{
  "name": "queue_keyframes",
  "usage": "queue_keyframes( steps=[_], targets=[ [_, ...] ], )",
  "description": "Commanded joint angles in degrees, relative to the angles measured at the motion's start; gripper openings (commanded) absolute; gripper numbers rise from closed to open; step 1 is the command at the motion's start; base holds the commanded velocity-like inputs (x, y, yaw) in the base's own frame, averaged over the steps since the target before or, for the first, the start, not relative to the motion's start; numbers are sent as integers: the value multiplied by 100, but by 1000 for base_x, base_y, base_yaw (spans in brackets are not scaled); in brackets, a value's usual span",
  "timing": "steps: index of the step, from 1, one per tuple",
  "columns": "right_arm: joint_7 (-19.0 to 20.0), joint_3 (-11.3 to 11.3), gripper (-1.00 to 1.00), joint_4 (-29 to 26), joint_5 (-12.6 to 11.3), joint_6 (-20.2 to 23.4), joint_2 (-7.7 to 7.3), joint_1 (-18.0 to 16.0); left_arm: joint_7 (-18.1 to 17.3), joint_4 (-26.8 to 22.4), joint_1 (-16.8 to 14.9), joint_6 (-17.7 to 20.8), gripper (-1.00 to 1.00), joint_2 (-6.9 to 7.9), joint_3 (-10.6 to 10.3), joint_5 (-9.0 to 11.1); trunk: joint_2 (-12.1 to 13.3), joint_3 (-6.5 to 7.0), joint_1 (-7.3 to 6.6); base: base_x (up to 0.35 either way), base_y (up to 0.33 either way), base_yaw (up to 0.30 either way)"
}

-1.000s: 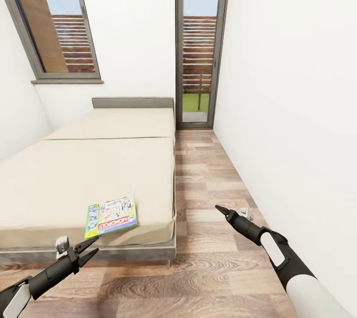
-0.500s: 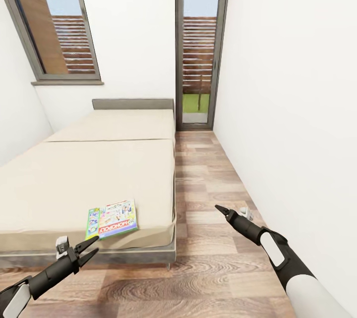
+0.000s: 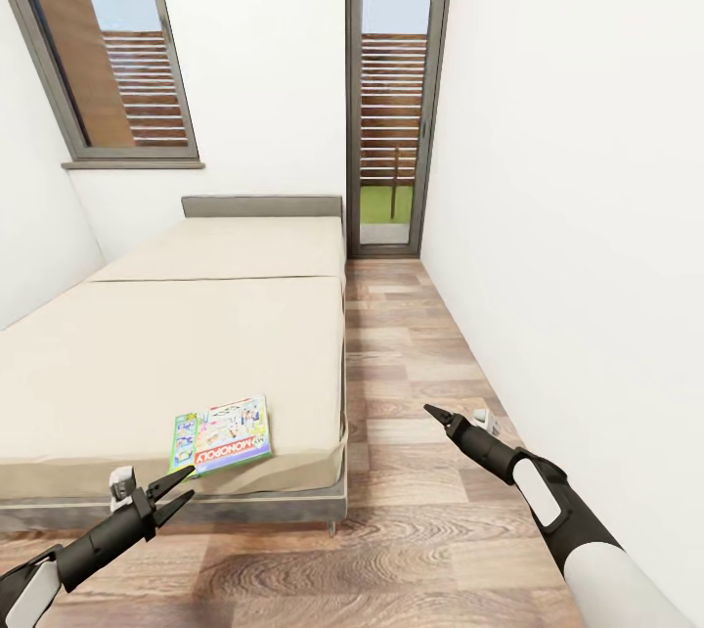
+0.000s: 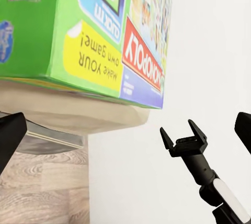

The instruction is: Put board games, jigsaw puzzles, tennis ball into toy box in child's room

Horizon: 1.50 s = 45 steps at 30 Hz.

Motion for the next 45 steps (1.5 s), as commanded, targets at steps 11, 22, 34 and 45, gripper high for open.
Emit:
queue_keyframes(
  steps=[11, 22, 34, 45],
  targets=[
    [8, -10, 100, 0, -38, 44, 1, -5, -10, 1, -4, 47, 100, 0, 13, 16, -2, -5, -1, 12, 9, 0],
    [8, -7, 100, -1, -30, 40, 1, -4, -10, 1, -4, 47, 100, 0, 13, 14, -2, -5, -1, 87, 62, 0],
    [8, -7, 100, -2, -29, 39, 10, -3, -10, 1, -4, 47, 100, 1, 15, 14, -2, -5, -1, 3, 4, 0],
    [8, -7, 100, -3, -29, 39, 18, -4, -10, 1, -4, 47, 100, 0, 19, 14, -2, -5, -1, 0, 28, 0]
  ],
)
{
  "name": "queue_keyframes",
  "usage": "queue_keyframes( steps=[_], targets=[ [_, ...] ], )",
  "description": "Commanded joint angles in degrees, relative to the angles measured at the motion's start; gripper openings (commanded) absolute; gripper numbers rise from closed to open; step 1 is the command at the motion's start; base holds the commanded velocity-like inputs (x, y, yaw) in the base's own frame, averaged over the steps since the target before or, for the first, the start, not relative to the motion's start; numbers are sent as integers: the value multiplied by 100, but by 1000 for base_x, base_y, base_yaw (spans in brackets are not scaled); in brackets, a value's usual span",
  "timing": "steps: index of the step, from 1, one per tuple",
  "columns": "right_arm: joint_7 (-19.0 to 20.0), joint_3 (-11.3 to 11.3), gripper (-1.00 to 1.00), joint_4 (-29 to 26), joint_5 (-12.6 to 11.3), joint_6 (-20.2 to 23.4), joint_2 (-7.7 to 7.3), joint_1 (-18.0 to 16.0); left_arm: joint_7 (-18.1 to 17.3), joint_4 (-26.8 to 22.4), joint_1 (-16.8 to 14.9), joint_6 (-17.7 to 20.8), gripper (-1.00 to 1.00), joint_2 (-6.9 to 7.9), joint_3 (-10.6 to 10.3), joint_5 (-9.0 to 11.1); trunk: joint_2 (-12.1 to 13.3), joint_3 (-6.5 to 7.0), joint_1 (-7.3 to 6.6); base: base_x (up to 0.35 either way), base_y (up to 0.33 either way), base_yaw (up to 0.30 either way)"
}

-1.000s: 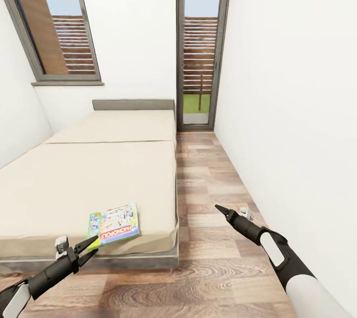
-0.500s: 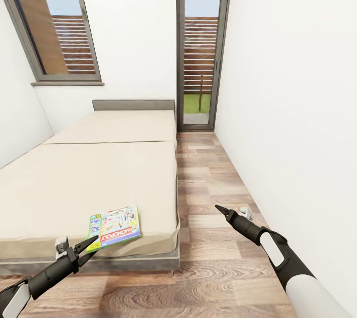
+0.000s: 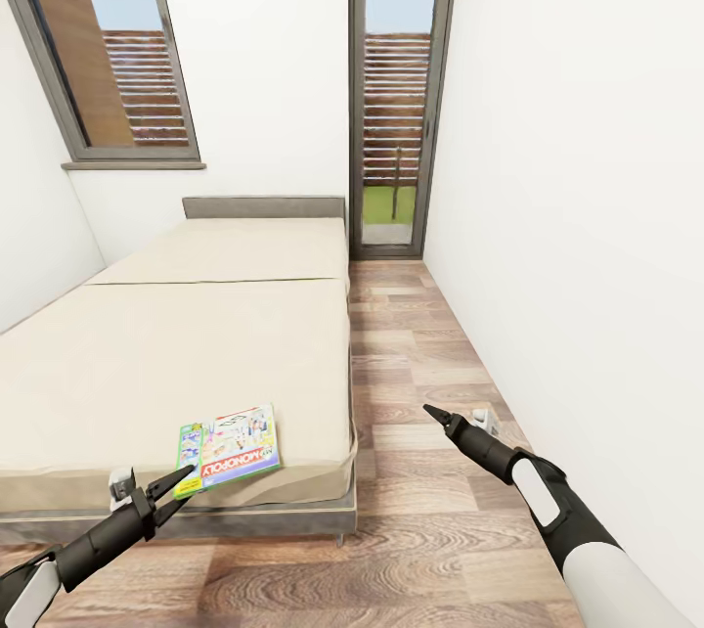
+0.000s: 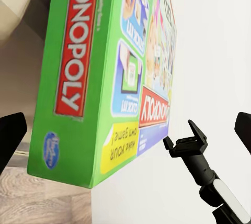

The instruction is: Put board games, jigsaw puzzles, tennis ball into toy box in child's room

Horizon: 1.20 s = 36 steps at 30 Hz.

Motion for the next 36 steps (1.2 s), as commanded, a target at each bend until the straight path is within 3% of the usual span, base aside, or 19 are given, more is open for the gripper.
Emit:
queue_keyframes(
  steps=[1, 6, 7, 20, 36],
  targets=[
    [8, -16, 100, 0, -38, 49, 2, -4, -10, 1, -3, 51, 100, 0, 3, 17, -2, -5, -1, 0, 4, 0],
    [8, -16, 100, 1, -38, 49, 3, -3, -14, 1, -3, 45, 100, 4, 6, 19, -2, -5, -1, 0, 2, 0],
    [8, -16, 100, 2, -38, 49, 6, -1, -14, 1, -3, 44, -100, 4, 5, 18, -2, -5, -1, 0, 0, 0],
    [8, -10, 100, 2, -33, 49, 20, -2, -18, 1, -3, 50, -100, 5, -12, 24, -2, -5, -1, 0, 0, 0],
    [8, -7, 100, 1, -30, 49, 36, 0, -18, -1, -2, 51, -100, 0, -25, 19, 639, 282, -353, 0, 0, 0]
  ],
)
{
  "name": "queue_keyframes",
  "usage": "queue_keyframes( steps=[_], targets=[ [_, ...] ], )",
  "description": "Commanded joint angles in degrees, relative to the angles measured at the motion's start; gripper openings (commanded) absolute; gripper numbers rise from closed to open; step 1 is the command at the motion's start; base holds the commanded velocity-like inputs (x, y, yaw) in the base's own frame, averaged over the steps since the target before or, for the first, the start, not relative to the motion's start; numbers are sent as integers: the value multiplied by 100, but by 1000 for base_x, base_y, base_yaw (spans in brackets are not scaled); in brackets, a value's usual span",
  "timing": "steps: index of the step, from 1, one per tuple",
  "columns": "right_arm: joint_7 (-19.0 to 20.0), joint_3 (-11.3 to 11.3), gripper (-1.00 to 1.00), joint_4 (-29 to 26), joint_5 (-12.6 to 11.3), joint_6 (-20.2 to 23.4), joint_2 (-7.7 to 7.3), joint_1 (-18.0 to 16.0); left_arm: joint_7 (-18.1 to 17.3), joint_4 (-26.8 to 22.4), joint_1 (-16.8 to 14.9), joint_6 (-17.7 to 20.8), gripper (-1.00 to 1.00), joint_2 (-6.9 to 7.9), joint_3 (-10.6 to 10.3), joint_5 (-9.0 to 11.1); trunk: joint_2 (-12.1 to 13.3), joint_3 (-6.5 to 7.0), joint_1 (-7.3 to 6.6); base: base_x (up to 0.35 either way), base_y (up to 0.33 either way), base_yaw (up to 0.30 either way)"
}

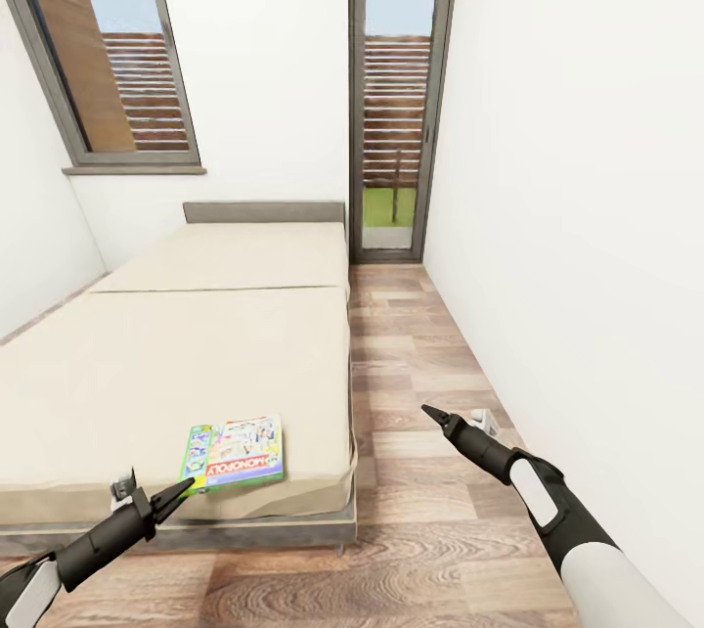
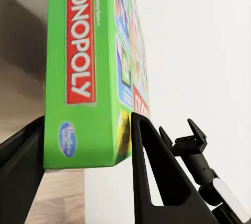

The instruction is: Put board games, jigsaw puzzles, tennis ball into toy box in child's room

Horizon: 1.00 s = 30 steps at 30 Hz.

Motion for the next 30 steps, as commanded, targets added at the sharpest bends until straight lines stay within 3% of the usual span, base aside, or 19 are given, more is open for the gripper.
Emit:
queue_keyframes(
  steps=[1, 9, 16, 22, 25, 30],
  targets=[
    [8, -15, 100, 0, -37, 48, 2, -3, -6, 3, -2, 43, -100, 0, 0, 14, 39, 13, -24, 0, 0, 0],
    [8, -14, 100, -5, -37, 41, 13, -5, -15, -1, -3, 49, -100, 11, -6, 17, 360, 157, -199, 0, 0, 0],
    [-3, -7, 100, -4, -29, -62, 21, -6, -455, -5, -3, 66, -100, 36, -12, 9, 641, 282, -353, 0, 0, 0],
    [5, -7, 100, -7, -32, -97, 21, -6, -539, -101, -3, 106, -100, 51, -14, 8, 882, 390, -485, 0, 0, 0],
    [7, -7, 100, -8, -35, -98, 21, -6, -539, -440, -3, 360, -100, 47, -40, -28, 1002, 444, -551, 0, 0, 0],
    [8, -7, 100, -9, -44, -91, 12, -8, -527, -1227, 9, 1144, -100, 91, -97, -66, 1202, 534, -661, 0, 0, 0]
  ],
)
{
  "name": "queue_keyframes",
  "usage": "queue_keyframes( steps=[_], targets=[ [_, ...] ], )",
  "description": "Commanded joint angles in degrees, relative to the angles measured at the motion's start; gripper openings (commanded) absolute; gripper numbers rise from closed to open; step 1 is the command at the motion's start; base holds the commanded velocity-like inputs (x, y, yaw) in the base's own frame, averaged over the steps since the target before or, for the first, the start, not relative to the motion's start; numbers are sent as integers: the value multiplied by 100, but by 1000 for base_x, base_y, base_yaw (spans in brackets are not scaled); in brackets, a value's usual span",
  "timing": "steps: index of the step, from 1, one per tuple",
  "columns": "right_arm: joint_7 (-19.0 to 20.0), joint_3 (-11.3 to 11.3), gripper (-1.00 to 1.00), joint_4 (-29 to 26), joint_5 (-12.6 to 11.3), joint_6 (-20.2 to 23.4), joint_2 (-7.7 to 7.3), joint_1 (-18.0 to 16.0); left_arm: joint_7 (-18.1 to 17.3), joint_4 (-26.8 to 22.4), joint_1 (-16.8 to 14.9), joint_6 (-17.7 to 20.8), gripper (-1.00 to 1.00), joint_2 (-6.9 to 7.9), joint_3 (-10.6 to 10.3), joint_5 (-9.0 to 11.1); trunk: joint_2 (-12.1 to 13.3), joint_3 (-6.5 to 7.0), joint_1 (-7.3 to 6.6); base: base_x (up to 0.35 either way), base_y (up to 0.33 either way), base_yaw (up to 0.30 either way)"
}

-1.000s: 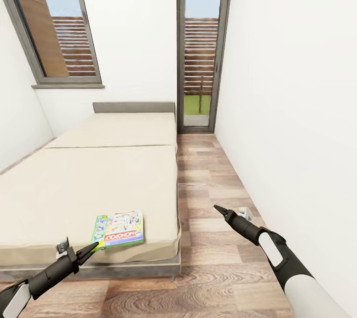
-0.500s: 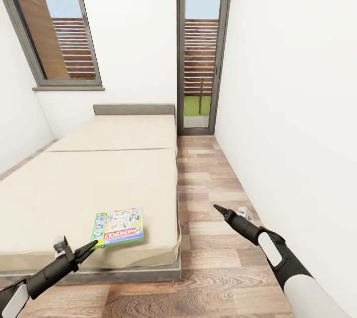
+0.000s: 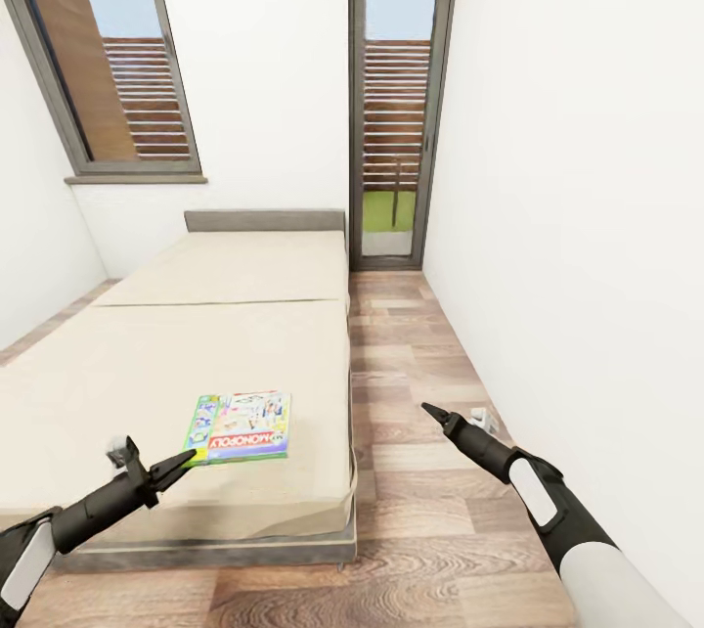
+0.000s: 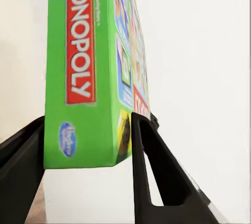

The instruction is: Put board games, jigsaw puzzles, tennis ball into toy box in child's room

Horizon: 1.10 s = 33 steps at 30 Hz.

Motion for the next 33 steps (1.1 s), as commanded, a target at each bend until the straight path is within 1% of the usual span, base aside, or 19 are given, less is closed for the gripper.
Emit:
queue_keyframes(
  steps=[1, 3, 6, 9, 10, 11, 13, 15, 17, 18, 20, 23, 25, 27, 28, 30, 31, 32, 33],
  targets=[
    [10, -15, 100, -1, -40, 50, 2, 0, -6, -168, 6, 161, -100, 36, -6, 1, 39, 13, -23, 0, 0, 0],
    [9, -17, 100, -4, -42, 54, -12, -2, -19, -490, 20, 399, -100, 149, -11, 4, 120, 49, -67, 0, 0, 0],
    [9, -23, 100, -18, -57, 62, -36, -2, -17, -840, 32, 761, -100, 302, -15, 0, 120, 49, -67, 0, 0, 0],
    [-7, -29, 100, -39, -71, 84, -49, -3, -47, -1021, 46, 996, -100, 578, -20, 12, 160, 67, -89, 0, 0, 0],
    [-11, -22, 100, -54, -73, 98, -49, 0, -98, -1058, 50, 1045, -100, 651, -21, 19, 200, 85, -111, 0, 0, 0],
    [-12, -17, 100, -68, -74, 104, -50, -1, -140, -1072, 51, 1073, -100, 679, -21, 20, 240, 103, -133, 0, 0, 0],
    [-16, 1, 100, -231, -75, 154, -45, -1, -386, -1103, 55, 1189, -100, 743, -24, 16, 320, 138, -177, 0, 0, 0],
    [-30, 21, 100, -500, -62, 295, -30, 5, -539, -1116, 51, 1231, -100, 761, -83, 12, 400, 174, -221, 0, 0, 0],
    [-99, 41, 100, -990, -35, 577, -2, 28, -639, -1198, 27, 1257, -100, 776, -313, 4, 481, 210, -265, 0, 0, 0],
    [-125, 44, 100, -1110, -31, 633, 4, 48, -652, -1229, 23, 1260, -100, 781, -383, 1, 521, 228, -287, 0, 0, 0],
    [-299, 52, 100, -1443, -21, 766, 21, 214, -686, -1309, 12, 1269, -100, 791, -579, -17, 601, 264, -331, 0, 0, 0],
    [-609, 63, 100, -1623, -29, 866, 17, 403, -738, -1496, 7, 1272, -100, 831, -676, -12, 721, 318, -397, 0, 0, 0],
    [-708, 54, 100, -1713, -53, 916, -17, 449, -786, -1632, 6, 1272, -100, 911, -707, 9, 801, 354, -441, 0, 0, 0],
    [-754, 38, 100, -1782, -84, 955, -44, 477, -943, -1784, 5, 1272, -100, 1013, -743, 33, 882, 390, -485, 0, 0, 0],
    [-761, 38, 100, -1804, -91, 961, -48, 485, -1113, -1835, 8, 1272, -100, 1061, -753, 39, 922, 408, -507, 0, 0, 0],
    [-769, 43, 100, -1829, -98, 965, -32, 495, -1595, -1883, 11, 1272, -100, 1189, -768, 21, 1002, 444, -550, 0, 0, 0],
    [-770, 44, 100, -1835, -100, 956, -16, 496, -1707, -1906, 15, 1272, -100, 1274, -775, 16, 1042, 462, -572, 0, 0, 0],
    [-771, 45, 100, -1837, -100, 951, -11, 498, -1707, -1917, 16, 1272, -100, 1319, -778, 21, 1082, 480, -594, 0, 0, 0],
    [-772, 45, 100, -1841, -99, 942, -3, 501, -1707, -1931, 21, 1272, -100, 1416, -778, 33, 1122, 498, -616, 0, 0, 0]
  ],
)
